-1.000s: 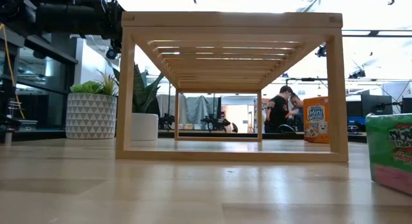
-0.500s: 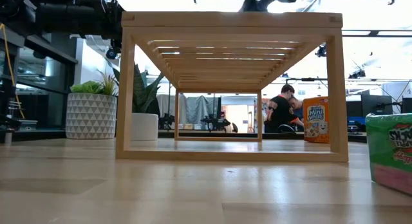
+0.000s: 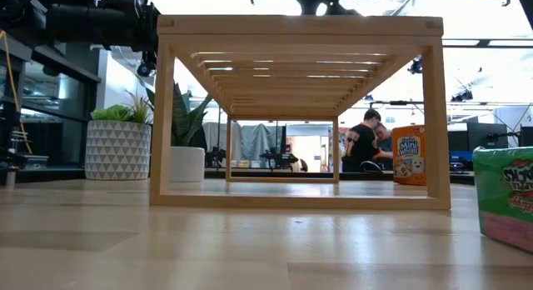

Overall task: Stack cereal on shelf
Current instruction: Put the blue cereal box on the shelf aligned with the other blue cereal box

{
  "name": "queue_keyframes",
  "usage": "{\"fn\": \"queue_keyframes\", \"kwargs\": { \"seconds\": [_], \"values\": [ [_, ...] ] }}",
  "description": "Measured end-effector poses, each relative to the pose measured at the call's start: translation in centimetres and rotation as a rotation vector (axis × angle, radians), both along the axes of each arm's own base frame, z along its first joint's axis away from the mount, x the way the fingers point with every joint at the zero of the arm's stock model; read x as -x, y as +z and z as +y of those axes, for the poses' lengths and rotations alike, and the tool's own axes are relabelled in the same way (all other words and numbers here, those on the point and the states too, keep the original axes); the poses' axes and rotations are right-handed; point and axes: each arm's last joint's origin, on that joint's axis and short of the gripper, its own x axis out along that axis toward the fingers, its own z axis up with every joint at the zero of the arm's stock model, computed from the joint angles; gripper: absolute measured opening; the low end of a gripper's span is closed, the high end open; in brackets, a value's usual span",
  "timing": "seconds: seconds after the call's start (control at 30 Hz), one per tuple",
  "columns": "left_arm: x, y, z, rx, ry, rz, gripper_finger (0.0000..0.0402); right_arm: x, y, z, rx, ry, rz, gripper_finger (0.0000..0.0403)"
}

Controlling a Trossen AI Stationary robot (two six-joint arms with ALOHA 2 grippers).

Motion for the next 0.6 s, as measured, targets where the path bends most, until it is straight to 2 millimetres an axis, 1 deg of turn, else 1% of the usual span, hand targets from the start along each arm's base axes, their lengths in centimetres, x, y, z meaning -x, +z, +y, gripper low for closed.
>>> {"fn": "queue_keyframes", "kwargs": {
  "seconds": [0.1,0.3,0.6],
  "values": [
    [0.0,0.0,0.0,0.0,0.001,0.0,0.0,-0.6,-0.4,-0.1,0.001,0.016,-0.001,0.0114],
    [0.0,0.0,0.0,0.0,0.002,0.0,0.0,-1.3,-0.5,-0.3,0.025,0.048,-0.036,0.0114],
    [0.0,0.0,0.0,0.001,0.001,0.002,0.0,-1.3,-0.6,-0.3,0.04,0.046,-0.028,0.0114]
  ]
}}
